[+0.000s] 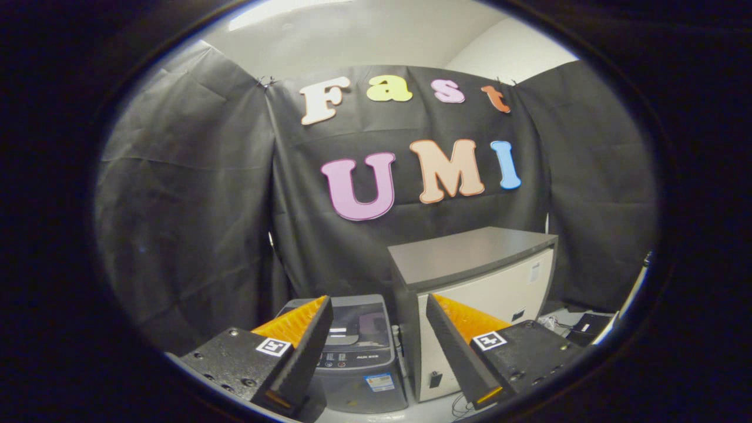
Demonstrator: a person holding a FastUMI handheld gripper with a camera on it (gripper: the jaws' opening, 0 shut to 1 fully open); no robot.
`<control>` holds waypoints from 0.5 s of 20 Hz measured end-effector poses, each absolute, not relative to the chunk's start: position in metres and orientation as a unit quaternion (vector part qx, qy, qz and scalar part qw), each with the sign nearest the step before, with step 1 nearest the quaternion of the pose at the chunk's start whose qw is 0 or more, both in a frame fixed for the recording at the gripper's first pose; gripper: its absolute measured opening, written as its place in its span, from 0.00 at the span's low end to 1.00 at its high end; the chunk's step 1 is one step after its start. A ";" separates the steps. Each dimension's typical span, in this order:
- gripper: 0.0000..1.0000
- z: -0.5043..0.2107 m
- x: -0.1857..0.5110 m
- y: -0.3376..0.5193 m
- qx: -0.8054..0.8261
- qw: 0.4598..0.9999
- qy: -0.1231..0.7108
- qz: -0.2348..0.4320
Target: Put the clothes into the washing machine and then close the washing machine lid.
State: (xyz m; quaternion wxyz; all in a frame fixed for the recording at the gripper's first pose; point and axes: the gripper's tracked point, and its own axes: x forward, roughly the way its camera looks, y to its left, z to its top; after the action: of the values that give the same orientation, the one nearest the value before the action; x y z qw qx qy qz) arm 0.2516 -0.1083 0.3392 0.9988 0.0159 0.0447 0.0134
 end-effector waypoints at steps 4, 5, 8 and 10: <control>0.97 0.358 0.242 -0.135 0.006 1.000 0.022 0.004; 0.97 0.359 0.239 -0.141 0.001 1.000 0.019 0.003; 0.97 0.370 0.230 -0.157 -0.016 1.000 -0.006 0.006; 0.97 0.367 0.226 -0.166 -0.027 1.000 -0.013 0.008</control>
State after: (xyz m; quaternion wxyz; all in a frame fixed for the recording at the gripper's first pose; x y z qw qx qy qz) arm 0.2258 -0.1661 0.3668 0.9995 -0.0274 -0.0133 0.0078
